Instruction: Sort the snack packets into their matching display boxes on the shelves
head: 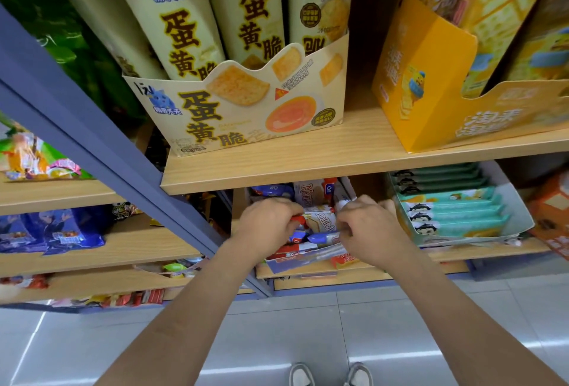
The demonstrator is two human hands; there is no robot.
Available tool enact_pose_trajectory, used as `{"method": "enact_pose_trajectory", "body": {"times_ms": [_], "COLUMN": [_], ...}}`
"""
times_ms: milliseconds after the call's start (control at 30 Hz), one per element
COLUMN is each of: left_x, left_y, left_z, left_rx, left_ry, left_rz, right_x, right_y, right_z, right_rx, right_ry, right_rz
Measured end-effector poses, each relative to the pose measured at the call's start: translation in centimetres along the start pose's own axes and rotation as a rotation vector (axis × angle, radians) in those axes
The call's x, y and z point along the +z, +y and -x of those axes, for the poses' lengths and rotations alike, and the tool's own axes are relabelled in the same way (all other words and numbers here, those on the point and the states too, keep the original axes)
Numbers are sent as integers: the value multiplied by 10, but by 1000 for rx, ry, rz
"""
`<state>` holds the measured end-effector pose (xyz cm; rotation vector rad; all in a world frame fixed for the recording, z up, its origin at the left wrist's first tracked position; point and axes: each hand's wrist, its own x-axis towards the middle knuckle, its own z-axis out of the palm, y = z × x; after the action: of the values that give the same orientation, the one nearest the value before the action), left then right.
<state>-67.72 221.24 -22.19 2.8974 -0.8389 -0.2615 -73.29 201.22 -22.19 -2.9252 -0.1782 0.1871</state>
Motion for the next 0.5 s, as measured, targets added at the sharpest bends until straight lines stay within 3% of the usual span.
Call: {"method": "enact_pose_trajectory", "body": {"times_ms": [100, 167, 267, 333, 367, 433, 500], "left_x": [7, 7, 0, -5, -6, -7, -6], "left_y": [6, 5, -4, -6, -4, 2, -1], "left_z": [-13, -13, 5, 23, 31, 40, 41], "left_rx": [13, 25, 76, 112, 123, 74, -100], "left_ry": [-117, -59, 278, 549, 600, 571, 460], "left_rz": [-18, -8, 82, 266, 379, 601, 774], "right_x": [3, 5, 7, 5, 4, 6, 7], "right_y": [-1, -2, -4, -12, -19, -30, -33], "right_z": [-2, -3, -2, -3, -5, -9, -11], "right_rx": [-8, 6, 4, -37, -78, -156, -121], "right_ry": [-29, -50, 22, 60, 70, 112, 176], "right_rz": [147, 179, -46, -340, -457, -543, -584]}}
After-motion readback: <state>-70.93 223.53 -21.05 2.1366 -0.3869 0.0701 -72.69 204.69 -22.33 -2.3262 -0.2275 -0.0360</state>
